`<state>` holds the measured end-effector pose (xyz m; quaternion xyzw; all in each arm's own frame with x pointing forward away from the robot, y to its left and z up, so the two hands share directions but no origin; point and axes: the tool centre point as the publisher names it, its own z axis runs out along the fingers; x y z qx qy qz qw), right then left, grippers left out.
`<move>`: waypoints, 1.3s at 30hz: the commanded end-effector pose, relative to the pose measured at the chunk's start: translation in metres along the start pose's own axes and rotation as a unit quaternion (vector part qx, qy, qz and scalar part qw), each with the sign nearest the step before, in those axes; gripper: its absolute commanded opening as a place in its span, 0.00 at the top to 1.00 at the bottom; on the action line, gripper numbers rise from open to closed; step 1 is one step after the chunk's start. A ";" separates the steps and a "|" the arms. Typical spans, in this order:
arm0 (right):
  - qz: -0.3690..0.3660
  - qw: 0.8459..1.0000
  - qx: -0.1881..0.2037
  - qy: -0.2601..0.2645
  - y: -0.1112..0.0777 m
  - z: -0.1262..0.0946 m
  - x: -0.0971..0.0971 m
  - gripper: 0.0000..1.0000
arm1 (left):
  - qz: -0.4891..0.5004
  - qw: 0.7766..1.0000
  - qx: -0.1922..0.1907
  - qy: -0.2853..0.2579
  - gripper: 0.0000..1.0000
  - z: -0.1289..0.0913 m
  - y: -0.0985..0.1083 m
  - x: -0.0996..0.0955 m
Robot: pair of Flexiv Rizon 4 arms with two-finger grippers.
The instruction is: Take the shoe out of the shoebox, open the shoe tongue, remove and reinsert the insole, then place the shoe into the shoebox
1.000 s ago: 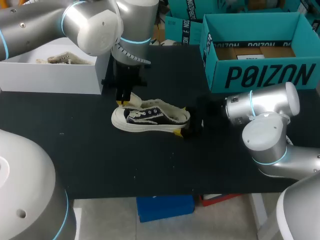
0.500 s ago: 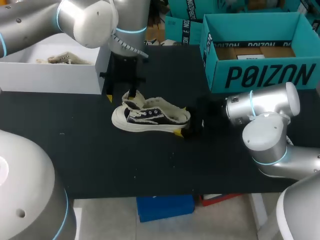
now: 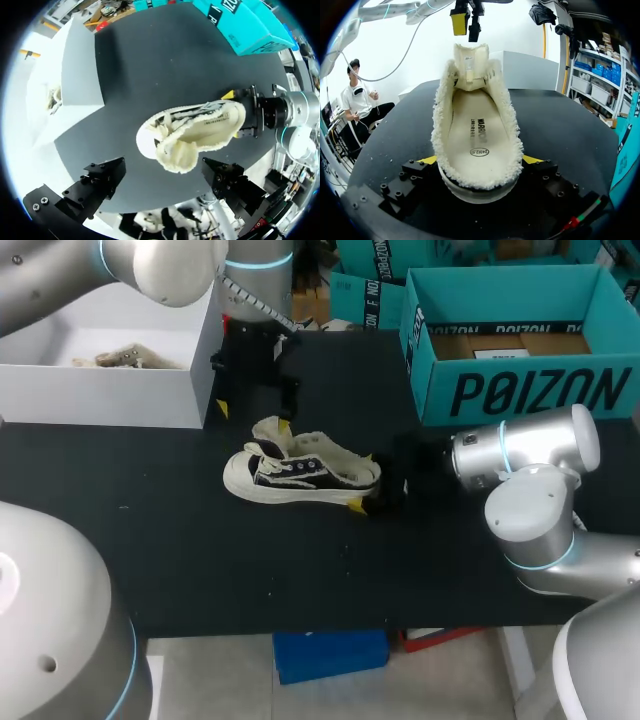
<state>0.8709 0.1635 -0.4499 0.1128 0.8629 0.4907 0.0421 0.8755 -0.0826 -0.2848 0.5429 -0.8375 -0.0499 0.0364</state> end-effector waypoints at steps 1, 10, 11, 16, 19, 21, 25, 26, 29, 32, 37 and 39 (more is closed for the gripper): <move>0.001 1.000 0.000 -0.001 -0.005 0.004 0.000 1.00 | 0.120 0.993 -0.012 -0.007 0.00 -0.014 -0.008 0.009; 0.001 1.000 0.000 -0.001 -0.005 0.004 0.000 1.00 | 0.273 0.961 -0.027 0.007 0.00 -0.026 -0.030 0.032; 0.001 1.000 0.000 -0.001 -0.005 0.004 0.000 1.00 | 0.282 0.959 -0.029 0.011 0.00 -0.027 -0.032 0.034; 0.001 1.000 0.000 -0.001 -0.005 0.004 0.000 1.00 | 0.319 0.947 -0.036 0.033 0.00 -0.029 -0.045 0.042; 0.001 1.000 0.000 -0.001 -0.005 0.004 0.000 1.00 | 0.335 0.941 -0.038 0.040 0.00 -0.030 -0.048 0.045; 0.001 1.000 0.000 -0.001 -0.005 0.004 0.000 1.00 | 0.339 0.939 -0.039 0.041 0.00 -0.030 -0.050 0.047; 0.001 1.000 0.000 -0.001 -0.005 0.004 0.000 1.00 | 0.344 0.936 -0.042 0.054 0.00 -0.029 -0.047 0.049; 0.001 1.000 0.000 -0.001 -0.005 0.004 0.000 1.00 | 0.332 0.940 -0.043 0.062 0.00 -0.029 -0.045 0.049; 0.001 1.000 0.000 -0.001 -0.005 0.004 0.000 1.00 | 0.332 0.940 -0.043 0.062 0.00 -0.029 -0.045 0.049; 0.001 1.000 0.000 -0.001 -0.005 0.004 0.000 1.00 | 0.332 0.940 -0.043 0.062 0.00 -0.029 -0.045 0.049; 0.001 1.000 0.000 -0.001 -0.005 0.004 0.000 1.00 | 0.332 0.940 -0.043 0.062 0.00 -0.029 -0.045 0.049; 0.001 1.000 0.000 -0.001 -0.005 0.004 0.000 1.00 | 0.332 0.940 -0.043 0.062 0.00 -0.029 -0.045 0.049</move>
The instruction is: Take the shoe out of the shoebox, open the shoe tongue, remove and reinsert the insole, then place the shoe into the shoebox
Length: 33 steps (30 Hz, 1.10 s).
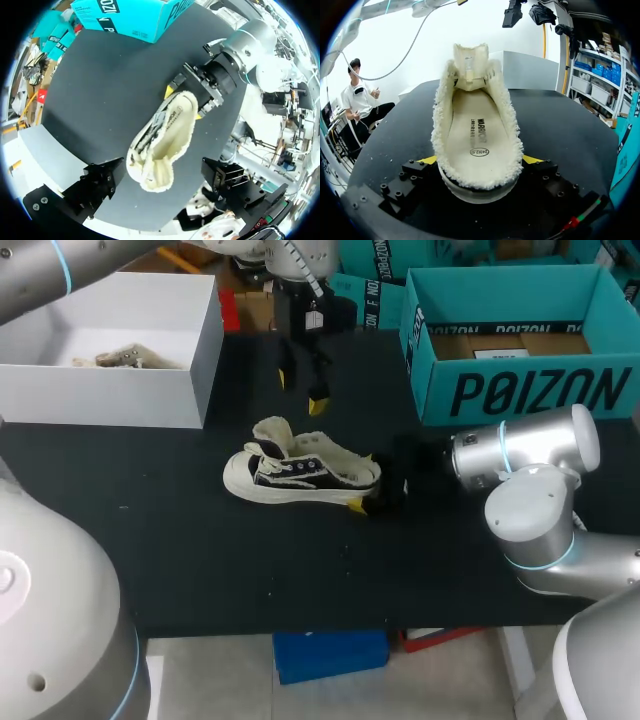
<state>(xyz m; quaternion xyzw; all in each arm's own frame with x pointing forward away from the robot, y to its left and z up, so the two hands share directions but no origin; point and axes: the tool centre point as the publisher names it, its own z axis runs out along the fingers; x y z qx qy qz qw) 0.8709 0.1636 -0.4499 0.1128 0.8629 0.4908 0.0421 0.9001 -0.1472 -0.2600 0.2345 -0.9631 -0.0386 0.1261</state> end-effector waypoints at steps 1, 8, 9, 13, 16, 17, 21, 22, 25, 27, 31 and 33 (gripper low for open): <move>0.001 1.000 0.000 -0.001 -0.005 0.004 0.000 1.00 | 0.001 1.000 0.002 0.000 0.00 0.001 0.000 0.000; 0.001 1.000 0.000 -0.001 -0.005 0.004 0.000 1.00 | 0.046 0.999 0.018 0.002 0.00 0.011 0.004 0.011; 0.001 1.000 0.000 -0.001 -0.005 0.004 0.000 1.00 | 0.066 0.997 0.029 -0.002 0.00 0.012 0.004 0.015; 0.001 1.000 0.000 -0.001 -0.005 0.004 0.000 1.00 | 0.103 0.993 0.048 -0.008 0.01 0.016 0.004 0.026; 0.001 1.000 0.000 -0.001 -0.005 0.004 0.000 1.00 | 0.126 0.990 0.060 -0.013 0.61 0.018 0.003 0.035; 0.001 1.000 0.000 -0.001 -0.005 0.004 0.000 1.00 | 0.135 0.989 0.063 -0.013 0.68 0.020 0.002 0.037; 0.001 1.000 0.000 -0.001 -0.005 0.004 0.000 1.00 | 0.158 0.985 0.071 -0.008 1.00 0.027 0.001 0.040; 0.001 1.000 0.000 -0.001 -0.005 0.004 0.000 1.00 | 0.157 0.985 0.071 -0.007 1.00 0.030 0.001 0.040; 0.001 1.000 0.000 -0.001 -0.005 0.004 0.000 1.00 | 0.161 0.984 0.070 0.000 1.00 0.038 -0.002 0.036; 0.001 1.000 0.000 -0.001 -0.005 0.004 0.000 1.00 | 0.170 0.983 0.074 0.013 1.00 0.043 -0.004 0.032; 0.001 1.000 0.000 -0.001 -0.005 0.004 0.000 1.00 | 0.187 0.979 0.076 0.019 1.00 0.052 -0.008 0.026; 0.001 1.000 0.000 -0.001 -0.005 0.004 0.000 1.00 | 0.198 0.977 0.077 0.025 1.00 0.055 -0.012 0.023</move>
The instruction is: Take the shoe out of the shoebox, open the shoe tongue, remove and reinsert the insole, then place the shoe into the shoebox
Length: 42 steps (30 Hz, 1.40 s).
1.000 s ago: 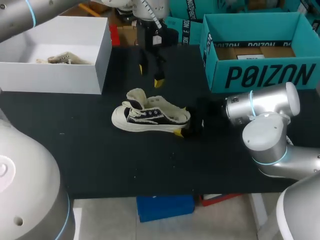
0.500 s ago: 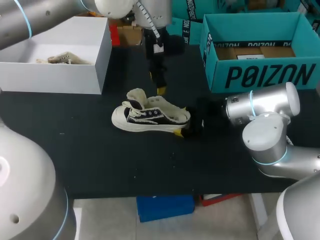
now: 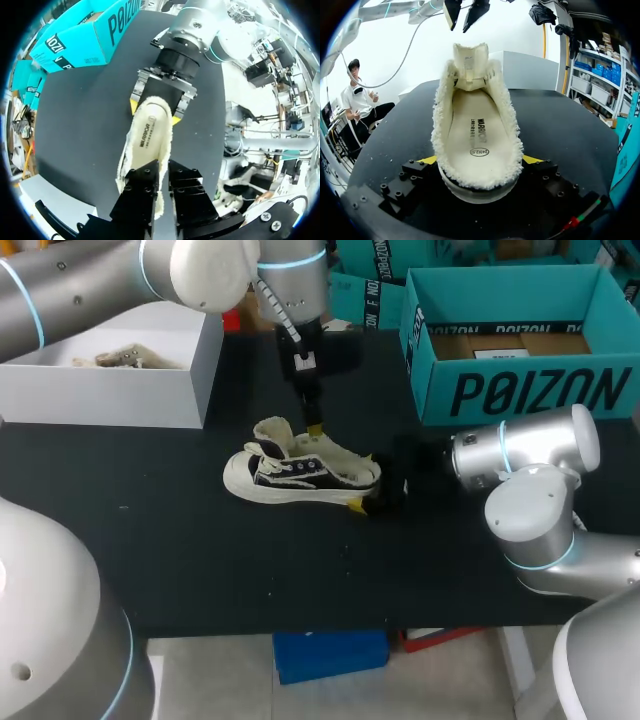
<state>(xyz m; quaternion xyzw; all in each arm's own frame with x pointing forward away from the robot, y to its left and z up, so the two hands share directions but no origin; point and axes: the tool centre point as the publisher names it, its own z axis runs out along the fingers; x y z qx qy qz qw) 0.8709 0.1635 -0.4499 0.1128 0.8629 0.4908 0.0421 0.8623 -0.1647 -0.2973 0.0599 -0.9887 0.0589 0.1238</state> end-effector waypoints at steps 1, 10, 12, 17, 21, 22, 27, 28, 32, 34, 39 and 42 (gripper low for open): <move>0.001 1.000 0.000 -0.001 -0.005 0.004 0.000 1.00 | 0.020 1.000 0.009 0.018 1.00 0.011 -0.003 -0.013; 0.001 1.000 0.000 -0.001 -0.005 0.004 0.000 1.00 | 0.069 0.997 -0.004 0.043 1.00 0.017 -0.008 -0.018; 0.001 1.000 0.000 -0.001 -0.005 0.004 0.000 1.00 | 0.069 0.997 -0.004 0.043 1.00 0.017 -0.008 -0.018; 0.001 1.000 0.000 -0.001 -0.005 0.004 0.000 1.00 | 0.069 0.997 -0.004 0.043 1.00 0.017 -0.008 -0.018; 0.001 1.000 0.000 -0.001 -0.005 0.004 0.000 1.00 | 0.069 0.997 -0.004 0.043 1.00 0.017 -0.008 -0.018; 0.001 1.000 0.000 -0.001 -0.005 0.004 0.000 1.00 | 0.069 0.997 -0.004 0.043 1.00 0.017 -0.008 -0.018; 0.001 1.000 0.000 -0.001 -0.005 0.004 0.000 1.00 | 0.069 0.997 -0.004 0.043 1.00 0.017 -0.008 -0.018; 0.001 1.000 0.000 -0.001 -0.005 0.004 0.000 1.00 | 0.069 0.997 -0.004 0.043 1.00 0.017 -0.008 -0.018; 0.001 1.000 0.000 -0.001 -0.005 0.004 0.000 1.00 | 0.078 0.995 0.000 0.055 1.00 0.018 -0.007 -0.020; 0.001 1.000 0.000 -0.001 -0.005 0.004 0.000 1.00 | 0.088 0.994 0.003 0.066 1.00 0.022 -0.005 -0.024; 0.001 1.000 0.000 -0.001 -0.005 0.004 0.000 1.00 | 0.136 0.986 0.016 0.096 1.00 0.029 -0.002 -0.028; 0.001 1.000 0.000 -0.001 -0.005 0.004 0.000 1.00 | 0.154 0.983 0.000 0.100 1.00 0.037 -0.001 -0.028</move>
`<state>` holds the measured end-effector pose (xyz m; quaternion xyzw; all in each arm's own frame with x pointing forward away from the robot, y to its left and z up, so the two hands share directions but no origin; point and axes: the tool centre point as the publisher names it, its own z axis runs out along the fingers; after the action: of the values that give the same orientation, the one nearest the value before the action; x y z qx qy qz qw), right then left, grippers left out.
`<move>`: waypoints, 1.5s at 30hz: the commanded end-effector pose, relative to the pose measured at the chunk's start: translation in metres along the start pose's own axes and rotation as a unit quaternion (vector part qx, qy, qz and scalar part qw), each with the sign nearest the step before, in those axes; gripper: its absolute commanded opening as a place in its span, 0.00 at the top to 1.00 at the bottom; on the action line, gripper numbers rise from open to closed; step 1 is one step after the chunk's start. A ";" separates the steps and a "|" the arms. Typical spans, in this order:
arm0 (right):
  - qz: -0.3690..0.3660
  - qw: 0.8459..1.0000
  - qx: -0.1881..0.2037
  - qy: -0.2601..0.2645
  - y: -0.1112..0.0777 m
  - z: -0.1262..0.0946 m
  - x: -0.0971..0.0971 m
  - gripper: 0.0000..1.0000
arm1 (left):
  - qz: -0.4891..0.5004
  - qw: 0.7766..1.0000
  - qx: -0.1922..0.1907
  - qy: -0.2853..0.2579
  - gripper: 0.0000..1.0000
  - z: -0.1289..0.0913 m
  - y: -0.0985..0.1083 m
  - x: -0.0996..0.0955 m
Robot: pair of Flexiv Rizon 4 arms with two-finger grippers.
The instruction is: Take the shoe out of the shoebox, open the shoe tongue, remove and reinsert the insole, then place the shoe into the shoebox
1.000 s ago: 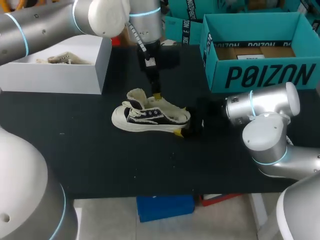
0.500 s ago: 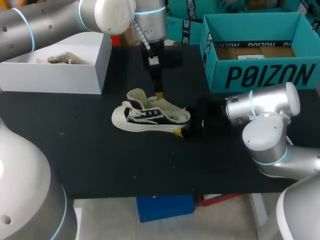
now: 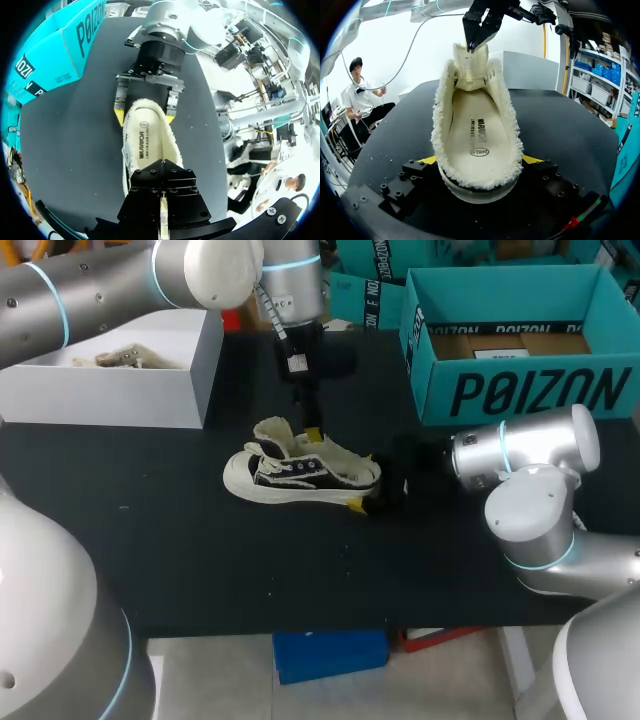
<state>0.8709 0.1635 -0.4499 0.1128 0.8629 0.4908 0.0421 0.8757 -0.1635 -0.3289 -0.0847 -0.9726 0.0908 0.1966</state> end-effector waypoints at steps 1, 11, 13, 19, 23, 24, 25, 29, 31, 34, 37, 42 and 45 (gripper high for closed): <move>0.001 1.000 0.000 -0.001 -0.005 0.004 0.000 1.00 | 0.020 0.999 -0.013 0.021 1.00 0.011 -0.001 -0.010; 0.001 1.000 0.000 -0.001 -0.005 0.004 0.000 1.00 | 0.038 0.998 -0.030 0.046 1.00 0.037 0.002 -0.007; 0.001 1.000 0.000 -0.001 -0.005 0.004 0.000 1.00 | 0.035 0.998 -0.029 0.052 1.00 0.041 0.005 -0.005; 0.001 1.000 0.000 -0.001 -0.005 0.004 0.000 1.00 | 0.029 0.997 -0.032 0.061 1.00 0.053 0.011 0.001; 0.001 1.000 0.000 -0.001 -0.005 0.004 0.000 1.00 | 0.026 0.997 -0.035 0.063 1.00 0.059 0.013 0.003; 0.001 1.000 0.000 -0.001 -0.005 0.004 0.000 1.00 | 0.025 0.997 -0.035 0.065 1.00 0.060 0.013 0.003; 0.001 1.000 0.000 -0.001 -0.005 0.004 0.000 1.00 | 0.025 0.997 -0.035 0.065 1.00 0.061 0.013 0.004; 0.001 1.000 0.000 -0.001 -0.005 0.004 0.000 1.00 | 0.022 0.997 -0.034 0.066 1.00 0.067 0.013 0.007; 0.001 1.000 0.000 -0.001 -0.005 0.004 0.000 1.00 | 0.019 0.997 -0.036 0.065 1.00 0.071 0.013 0.009; 0.001 1.000 0.000 -0.001 -0.005 0.004 0.000 1.00 | 0.012 0.997 -0.044 0.061 1.00 0.077 0.014 0.011; 0.001 1.000 0.000 -0.001 -0.005 0.004 0.000 1.00 | 0.004 0.997 -0.047 0.058 1.00 0.083 0.016 0.012; 0.001 1.000 0.000 -0.001 -0.005 0.004 0.000 1.00 | -0.009 0.998 -0.047 0.050 1.00 0.089 0.019 0.015; 0.001 1.000 0.000 -0.001 -0.005 0.004 0.000 1.00 | -0.022 0.998 -0.053 0.033 1.00 0.092 0.020 0.016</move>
<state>0.8706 0.1636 -0.4501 0.1124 0.8630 0.4907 0.0421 0.8375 -0.1557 -0.4053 -0.0806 -0.9670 0.0316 0.2397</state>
